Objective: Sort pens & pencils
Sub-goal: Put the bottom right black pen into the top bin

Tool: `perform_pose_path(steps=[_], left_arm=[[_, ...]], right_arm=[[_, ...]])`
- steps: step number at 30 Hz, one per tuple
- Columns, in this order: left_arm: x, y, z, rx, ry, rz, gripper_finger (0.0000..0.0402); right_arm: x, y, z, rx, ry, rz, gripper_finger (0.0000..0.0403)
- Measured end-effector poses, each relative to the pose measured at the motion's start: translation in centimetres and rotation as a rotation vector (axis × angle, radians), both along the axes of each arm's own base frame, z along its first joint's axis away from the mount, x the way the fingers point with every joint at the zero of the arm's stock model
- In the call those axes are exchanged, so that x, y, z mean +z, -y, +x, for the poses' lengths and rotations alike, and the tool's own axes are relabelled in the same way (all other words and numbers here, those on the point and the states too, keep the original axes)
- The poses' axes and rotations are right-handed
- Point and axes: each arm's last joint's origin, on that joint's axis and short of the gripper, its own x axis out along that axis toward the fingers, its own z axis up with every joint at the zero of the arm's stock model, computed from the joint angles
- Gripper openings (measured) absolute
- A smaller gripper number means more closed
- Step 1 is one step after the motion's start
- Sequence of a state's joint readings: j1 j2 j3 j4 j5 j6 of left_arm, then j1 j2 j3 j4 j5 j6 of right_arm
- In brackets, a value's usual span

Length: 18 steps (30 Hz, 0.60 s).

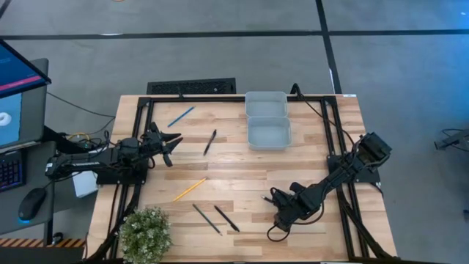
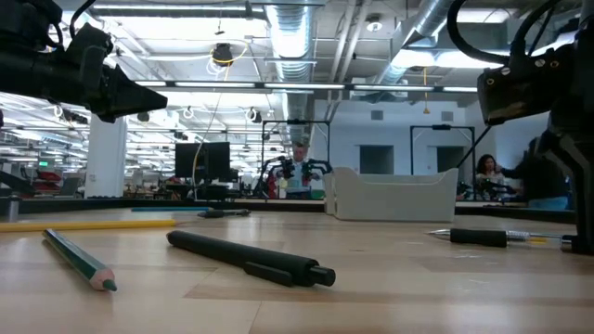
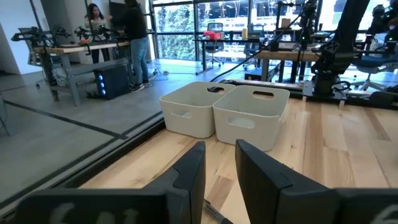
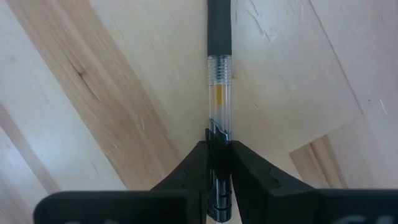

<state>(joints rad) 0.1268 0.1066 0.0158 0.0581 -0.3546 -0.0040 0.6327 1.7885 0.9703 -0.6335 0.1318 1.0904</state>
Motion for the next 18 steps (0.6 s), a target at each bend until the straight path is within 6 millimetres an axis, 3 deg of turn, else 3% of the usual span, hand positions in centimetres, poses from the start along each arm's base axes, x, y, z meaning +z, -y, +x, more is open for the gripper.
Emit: perform_pose_path(steps=[10,18], left_arm=[[0.0,0.0,0.0,0.0,0.0,0.0,0.0078],[0.0,0.0,0.0,0.0,0.0,0.0,0.0078]], right_arm=[[0.4,0.1,0.1,-0.005,0.013,0.01,0.0081],[2.0,1.0,1.7,0.007,0.089,-0.02,0.0084]])
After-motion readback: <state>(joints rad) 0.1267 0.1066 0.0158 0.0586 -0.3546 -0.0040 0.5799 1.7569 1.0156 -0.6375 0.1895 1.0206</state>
